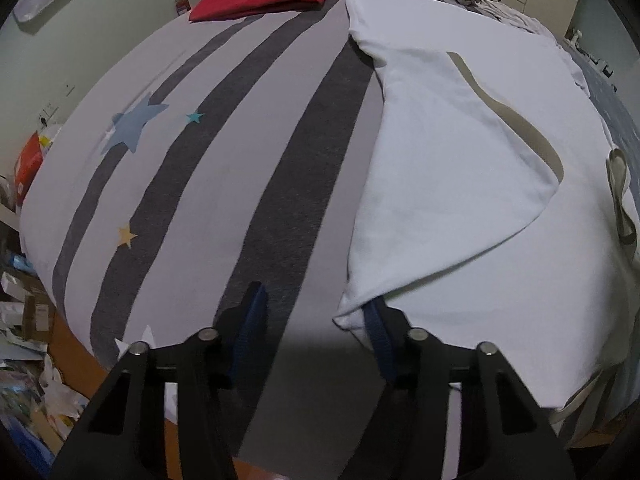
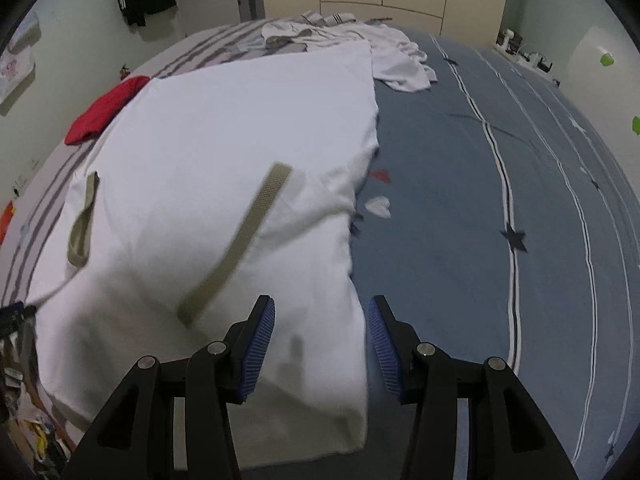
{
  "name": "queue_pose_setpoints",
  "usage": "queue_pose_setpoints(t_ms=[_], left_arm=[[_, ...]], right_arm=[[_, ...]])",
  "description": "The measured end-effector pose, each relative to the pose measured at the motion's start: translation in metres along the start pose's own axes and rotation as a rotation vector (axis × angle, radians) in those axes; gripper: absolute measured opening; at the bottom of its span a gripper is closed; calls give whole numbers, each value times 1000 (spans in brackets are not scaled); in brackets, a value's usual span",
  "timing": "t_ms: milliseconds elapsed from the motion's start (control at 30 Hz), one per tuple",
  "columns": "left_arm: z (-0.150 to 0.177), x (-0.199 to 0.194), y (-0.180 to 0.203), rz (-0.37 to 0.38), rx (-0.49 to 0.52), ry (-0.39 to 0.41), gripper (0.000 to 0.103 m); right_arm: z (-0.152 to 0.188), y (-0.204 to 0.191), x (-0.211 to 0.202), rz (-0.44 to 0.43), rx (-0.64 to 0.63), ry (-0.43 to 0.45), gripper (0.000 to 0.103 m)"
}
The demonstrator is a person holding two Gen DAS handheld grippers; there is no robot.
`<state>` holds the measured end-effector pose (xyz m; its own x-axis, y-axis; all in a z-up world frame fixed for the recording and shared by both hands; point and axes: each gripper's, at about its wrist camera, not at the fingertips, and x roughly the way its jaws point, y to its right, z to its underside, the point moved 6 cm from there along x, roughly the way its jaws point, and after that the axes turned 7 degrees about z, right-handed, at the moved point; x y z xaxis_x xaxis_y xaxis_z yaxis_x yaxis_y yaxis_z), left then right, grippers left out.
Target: Fold clothes
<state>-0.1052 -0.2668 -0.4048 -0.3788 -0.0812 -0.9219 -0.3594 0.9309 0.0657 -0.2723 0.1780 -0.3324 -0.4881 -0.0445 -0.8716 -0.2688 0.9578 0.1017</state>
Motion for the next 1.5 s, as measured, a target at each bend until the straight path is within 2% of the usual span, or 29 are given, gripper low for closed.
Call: queue_pose_setpoints(t_ms=[167,433,600,733,900,1000,1033,1100,1200,1500], left_arm=[[1,1,6,-7,29,-12,36],[3,-2,-2,25,-77,-40,40],[3,-30,21,45,0,-53,40],[1,-55,46,69,90,-37,40],[-57,-43,44,106,70,14,40],[-86,-28,46,120,43,56,40],[-96,-22,44,122,32,70,40],[-102,-13,51,127,5,91,40],[-113,-7,49,132,-17,100,40],[-164,27,70,161,45,133,40]], right_arm=[[19,10,2,10,3,-27,45],[40,17,7,8,-11,-63,45],[34,17,0,-4,1,-41,45],[8,7,-1,-33,21,15,45],[-39,-15,22,-78,22,93,45],[-61,-27,44,-85,10,103,44],[-67,-30,51,-86,3,106,40],[-72,-32,67,-87,3,86,35],[-79,-36,91,-90,5,50,35],[-81,-44,106,-97,-13,47,39]])
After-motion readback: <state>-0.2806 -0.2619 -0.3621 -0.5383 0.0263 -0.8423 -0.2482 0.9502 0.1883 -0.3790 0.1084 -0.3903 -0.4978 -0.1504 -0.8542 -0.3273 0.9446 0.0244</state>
